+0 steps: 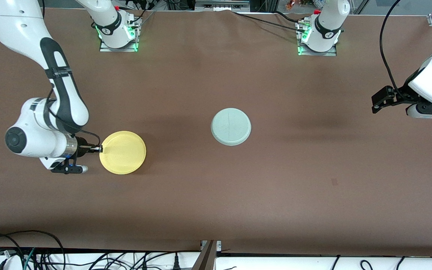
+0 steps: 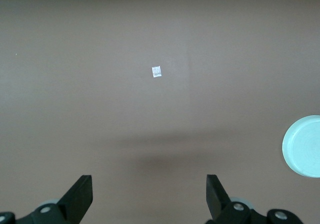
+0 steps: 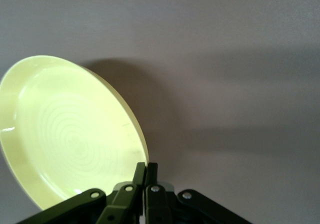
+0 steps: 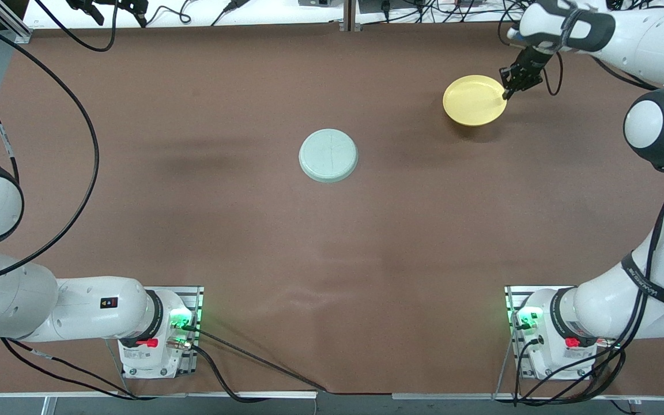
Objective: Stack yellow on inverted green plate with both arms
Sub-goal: 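Slide the yellow plate with the right gripper onto the green plate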
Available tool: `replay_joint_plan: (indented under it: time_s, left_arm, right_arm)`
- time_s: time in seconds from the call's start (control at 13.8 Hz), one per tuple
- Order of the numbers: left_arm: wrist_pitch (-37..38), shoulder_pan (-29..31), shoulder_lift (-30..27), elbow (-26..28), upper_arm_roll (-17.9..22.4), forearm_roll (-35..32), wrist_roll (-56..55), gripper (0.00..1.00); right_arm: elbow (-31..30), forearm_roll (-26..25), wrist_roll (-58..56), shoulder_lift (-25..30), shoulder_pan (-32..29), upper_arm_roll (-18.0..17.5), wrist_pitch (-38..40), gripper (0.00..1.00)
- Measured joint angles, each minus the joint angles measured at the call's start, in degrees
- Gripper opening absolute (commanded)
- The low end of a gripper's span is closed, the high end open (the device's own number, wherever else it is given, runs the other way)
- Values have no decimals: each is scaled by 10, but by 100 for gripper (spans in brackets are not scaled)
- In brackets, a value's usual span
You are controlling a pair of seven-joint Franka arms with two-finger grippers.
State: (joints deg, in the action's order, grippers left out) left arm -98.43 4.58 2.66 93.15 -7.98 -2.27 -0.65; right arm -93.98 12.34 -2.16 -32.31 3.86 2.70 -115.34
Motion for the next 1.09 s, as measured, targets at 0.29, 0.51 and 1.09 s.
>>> replay_joint_plan:
  time_s: [0.29,0.51,1.09]
  left_arm:
    - [0,0,0,0,0,0,0,100]
    - [1,0,0,0,0,0,0,100]
    - [4,1,0,0,0,0,0,100]
  right_arm:
    - [11,48,2,35,1,-16,64,0]
    - [10,68,42,35,11,-53,69,0]
    - [-14,119,224,11,178,-74,-15,0]
